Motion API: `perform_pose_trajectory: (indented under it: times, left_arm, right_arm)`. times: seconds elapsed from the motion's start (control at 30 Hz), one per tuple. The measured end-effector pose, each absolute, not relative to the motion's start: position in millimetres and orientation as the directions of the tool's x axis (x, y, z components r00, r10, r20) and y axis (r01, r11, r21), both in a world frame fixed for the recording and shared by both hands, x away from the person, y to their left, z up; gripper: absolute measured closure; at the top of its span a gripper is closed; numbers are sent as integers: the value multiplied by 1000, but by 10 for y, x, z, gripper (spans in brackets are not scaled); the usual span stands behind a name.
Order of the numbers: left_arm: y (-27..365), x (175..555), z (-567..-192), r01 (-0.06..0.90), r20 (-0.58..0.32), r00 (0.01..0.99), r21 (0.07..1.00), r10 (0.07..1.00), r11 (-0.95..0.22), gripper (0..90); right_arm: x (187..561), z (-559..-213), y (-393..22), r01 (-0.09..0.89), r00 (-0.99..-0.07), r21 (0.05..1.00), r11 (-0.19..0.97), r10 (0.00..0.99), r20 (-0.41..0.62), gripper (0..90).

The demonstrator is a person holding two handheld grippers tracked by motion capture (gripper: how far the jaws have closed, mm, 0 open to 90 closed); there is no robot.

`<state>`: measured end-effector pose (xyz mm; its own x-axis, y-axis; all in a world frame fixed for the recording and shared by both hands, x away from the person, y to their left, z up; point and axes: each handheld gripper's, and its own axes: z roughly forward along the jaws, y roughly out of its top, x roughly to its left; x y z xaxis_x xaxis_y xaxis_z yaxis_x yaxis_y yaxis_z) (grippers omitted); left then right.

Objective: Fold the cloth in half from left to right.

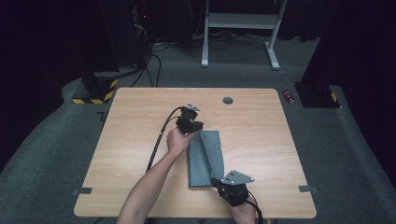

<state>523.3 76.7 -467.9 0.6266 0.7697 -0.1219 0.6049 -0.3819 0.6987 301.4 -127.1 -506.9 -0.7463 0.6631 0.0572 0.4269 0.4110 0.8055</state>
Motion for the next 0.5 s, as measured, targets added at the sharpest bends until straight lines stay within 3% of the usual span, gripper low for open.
perform_pose_trajectory:
  times: [0.5]
  left_arm:
    - [385,5298,-4789,599,-109,659,675,744,-432,897]
  right_arm:
    - [2975,-5165,-1515,475,-702,790,389,708,73,900]
